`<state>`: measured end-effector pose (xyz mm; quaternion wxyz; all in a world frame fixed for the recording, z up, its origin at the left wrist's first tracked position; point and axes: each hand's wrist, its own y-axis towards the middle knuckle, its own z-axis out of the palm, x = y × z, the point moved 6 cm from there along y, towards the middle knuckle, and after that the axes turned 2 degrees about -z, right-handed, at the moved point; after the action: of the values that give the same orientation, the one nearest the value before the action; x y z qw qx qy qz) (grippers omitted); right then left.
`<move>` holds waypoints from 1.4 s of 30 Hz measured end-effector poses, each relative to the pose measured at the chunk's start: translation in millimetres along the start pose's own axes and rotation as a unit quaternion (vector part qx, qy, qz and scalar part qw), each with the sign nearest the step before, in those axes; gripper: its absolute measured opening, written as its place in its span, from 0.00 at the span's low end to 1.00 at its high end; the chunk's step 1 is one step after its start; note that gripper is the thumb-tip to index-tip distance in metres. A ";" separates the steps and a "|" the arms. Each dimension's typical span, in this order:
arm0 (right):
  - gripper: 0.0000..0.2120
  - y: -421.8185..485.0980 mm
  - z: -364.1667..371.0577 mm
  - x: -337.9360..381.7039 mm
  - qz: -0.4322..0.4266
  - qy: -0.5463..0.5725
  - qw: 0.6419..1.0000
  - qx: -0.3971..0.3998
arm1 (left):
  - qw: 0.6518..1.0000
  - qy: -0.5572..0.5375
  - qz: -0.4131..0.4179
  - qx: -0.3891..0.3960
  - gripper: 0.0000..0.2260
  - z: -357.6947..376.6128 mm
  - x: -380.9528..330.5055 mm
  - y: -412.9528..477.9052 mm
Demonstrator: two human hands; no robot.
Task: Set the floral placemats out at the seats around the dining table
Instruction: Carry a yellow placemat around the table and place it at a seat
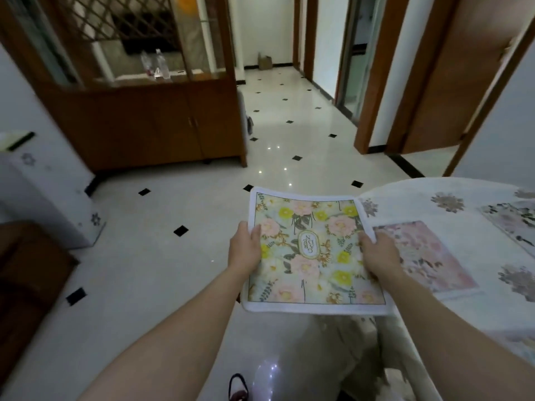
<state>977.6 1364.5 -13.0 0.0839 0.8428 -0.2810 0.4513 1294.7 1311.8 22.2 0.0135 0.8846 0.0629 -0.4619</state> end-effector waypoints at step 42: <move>0.16 534.9 258.8 192.1 0.068 0.081 0.994 -0.040 | 0.993 0.063 0.025 0.095 0.14 126.9 -55.1 675.0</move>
<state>951.9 742.9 -67.4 0.1093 0.7782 -0.3476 0.5115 1243.6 626.6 -28.5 -0.0634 0.9103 -0.0027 -0.4091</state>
